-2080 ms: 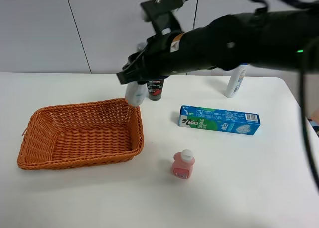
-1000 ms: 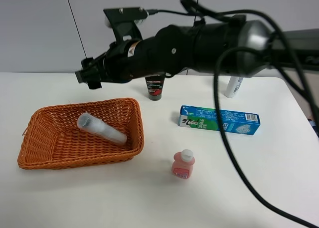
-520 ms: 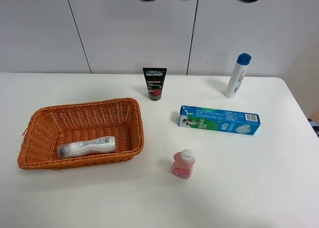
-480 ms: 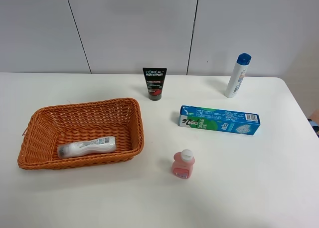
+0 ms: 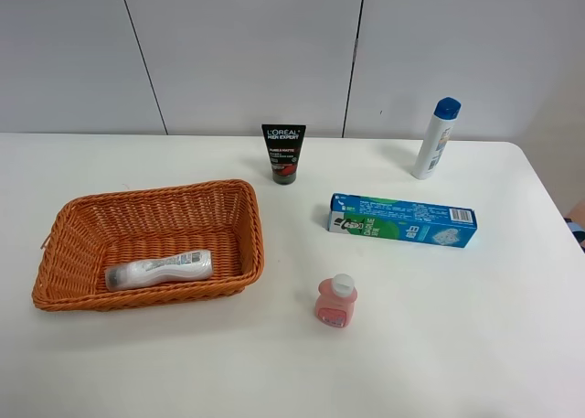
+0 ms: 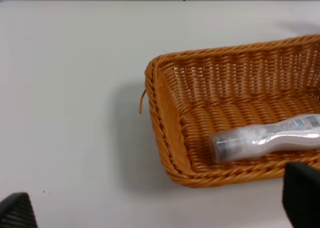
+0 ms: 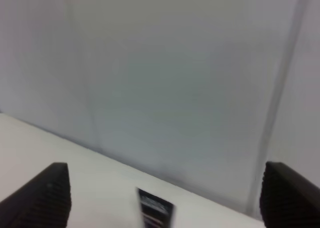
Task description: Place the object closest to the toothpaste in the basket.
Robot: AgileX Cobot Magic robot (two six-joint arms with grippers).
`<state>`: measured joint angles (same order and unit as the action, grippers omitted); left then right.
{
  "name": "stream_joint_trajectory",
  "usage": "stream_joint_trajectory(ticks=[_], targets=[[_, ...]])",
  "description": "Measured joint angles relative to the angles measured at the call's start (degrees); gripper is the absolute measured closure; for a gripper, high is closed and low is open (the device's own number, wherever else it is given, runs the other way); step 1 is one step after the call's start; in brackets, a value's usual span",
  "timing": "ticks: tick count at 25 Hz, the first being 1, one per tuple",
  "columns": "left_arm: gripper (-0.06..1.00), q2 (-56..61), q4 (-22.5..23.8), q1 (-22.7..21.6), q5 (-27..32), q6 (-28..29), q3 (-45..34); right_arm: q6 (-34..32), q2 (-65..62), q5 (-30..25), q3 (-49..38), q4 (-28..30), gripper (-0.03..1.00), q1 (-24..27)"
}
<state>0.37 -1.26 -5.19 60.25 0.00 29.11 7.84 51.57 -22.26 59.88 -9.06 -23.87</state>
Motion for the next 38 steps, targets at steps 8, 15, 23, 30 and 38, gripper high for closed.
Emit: stream_joint_trajectory(ticks=[8,15,23,30,38], targets=[[-0.05,0.0,0.0,0.0,0.0,0.0,0.0,-4.73,-28.97,-8.6,-22.27,-0.24,0.21,11.44],[-0.05,0.0,0.0,0.0,0.0,0.0,0.0,-7.41,-43.82,-27.62,-24.92,2.97,0.21,21.8],[-0.05,0.0,0.0,0.0,0.0,0.0,0.0,-6.51,-51.29,-34.61,-28.84,3.31,0.21,26.57],[-0.05,0.0,0.0,0.0,0.0,0.0,0.0,-5.89,-51.72,-40.25,-29.77,3.31,0.21,26.57],[-0.05,0.0,0.0,0.0,0.0,0.0,0.0,-5.82,-51.72,-40.25,-29.77,3.31,0.21,26.57]])
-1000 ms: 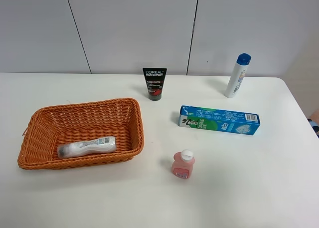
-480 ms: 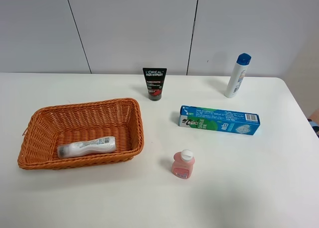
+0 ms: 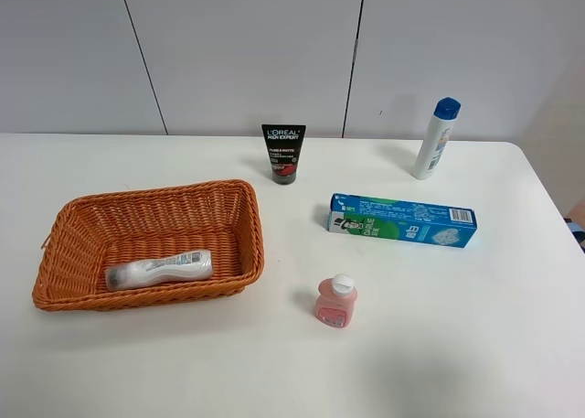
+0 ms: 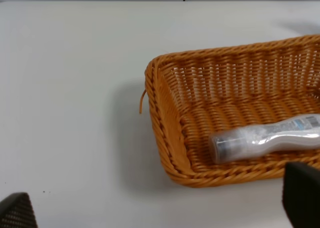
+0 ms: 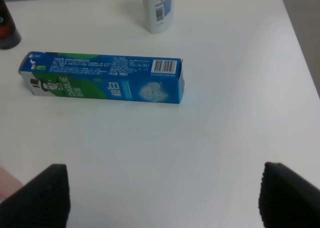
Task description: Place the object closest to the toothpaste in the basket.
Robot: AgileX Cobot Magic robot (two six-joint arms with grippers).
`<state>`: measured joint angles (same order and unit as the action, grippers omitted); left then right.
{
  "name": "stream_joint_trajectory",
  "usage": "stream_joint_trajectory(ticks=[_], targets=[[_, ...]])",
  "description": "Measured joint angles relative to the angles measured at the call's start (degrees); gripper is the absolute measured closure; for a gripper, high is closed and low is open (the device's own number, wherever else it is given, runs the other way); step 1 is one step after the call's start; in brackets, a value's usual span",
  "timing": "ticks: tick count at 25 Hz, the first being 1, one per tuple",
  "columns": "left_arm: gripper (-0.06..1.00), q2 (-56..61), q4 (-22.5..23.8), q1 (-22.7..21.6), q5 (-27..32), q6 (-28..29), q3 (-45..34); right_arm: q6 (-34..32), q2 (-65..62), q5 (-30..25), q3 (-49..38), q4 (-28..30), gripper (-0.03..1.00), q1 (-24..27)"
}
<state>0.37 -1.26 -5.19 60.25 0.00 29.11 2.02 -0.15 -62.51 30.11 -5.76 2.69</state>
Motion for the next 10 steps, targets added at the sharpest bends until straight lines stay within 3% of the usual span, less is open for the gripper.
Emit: stream_joint_trajectory(ticks=[10], targets=[[-0.05,0.0,0.0,0.0,0.0,0.0,0.0,0.0,0.0,0.0,0.0,0.0,0.21,0.0]])
